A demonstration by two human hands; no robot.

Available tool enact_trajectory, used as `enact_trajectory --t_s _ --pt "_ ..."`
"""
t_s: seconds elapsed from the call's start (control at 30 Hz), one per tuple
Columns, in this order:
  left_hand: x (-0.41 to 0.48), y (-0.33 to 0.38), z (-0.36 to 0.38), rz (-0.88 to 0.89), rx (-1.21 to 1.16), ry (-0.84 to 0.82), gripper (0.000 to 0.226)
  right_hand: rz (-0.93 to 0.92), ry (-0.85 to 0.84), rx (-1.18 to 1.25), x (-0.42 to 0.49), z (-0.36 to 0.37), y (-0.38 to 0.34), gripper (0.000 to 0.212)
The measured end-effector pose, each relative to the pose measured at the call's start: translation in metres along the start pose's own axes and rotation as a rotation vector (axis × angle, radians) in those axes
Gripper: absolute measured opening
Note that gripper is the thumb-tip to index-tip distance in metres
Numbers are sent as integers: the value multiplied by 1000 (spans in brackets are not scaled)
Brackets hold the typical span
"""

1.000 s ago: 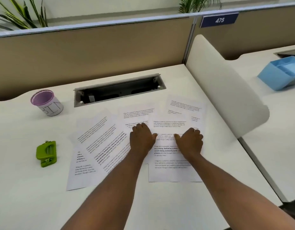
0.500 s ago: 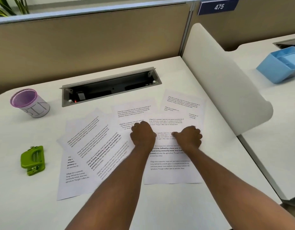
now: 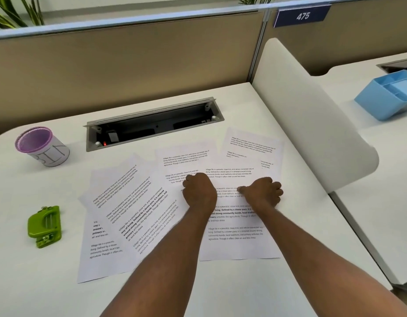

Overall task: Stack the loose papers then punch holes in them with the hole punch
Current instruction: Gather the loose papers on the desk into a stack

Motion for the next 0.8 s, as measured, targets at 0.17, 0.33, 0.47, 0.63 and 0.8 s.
enact_trajectory --t_s 0.17,0.33,0.47,0.63,0.8 --pt "2 -1 0 -7 4 -4 31 11 -57 -19 4 4 -2 81" --pt "-2 -1 -3 35 27 22 35 -5 -139 115 6 10 -7 66" --pt "-1 -6 -9 28 -40 17 52 -133 -324 517 10 9 -30 40" --pt "-1 -8 -22 -8 -215 27 75 -249 -670 785 6 -10 -68 39" --pt "-1 -1 -30 -16 -554 -87 87 -305 -882 1014 -2 -29 -95 46"
Point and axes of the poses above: each hand's wrist, its own x-axis towards the middle knuckle, its own z-axis out of the palm, y = z × x, the point moved 10 cm from there along x, towards the middle knuckle, and after that the axes turned 8 degrees about -z, right-handed, at the moved point
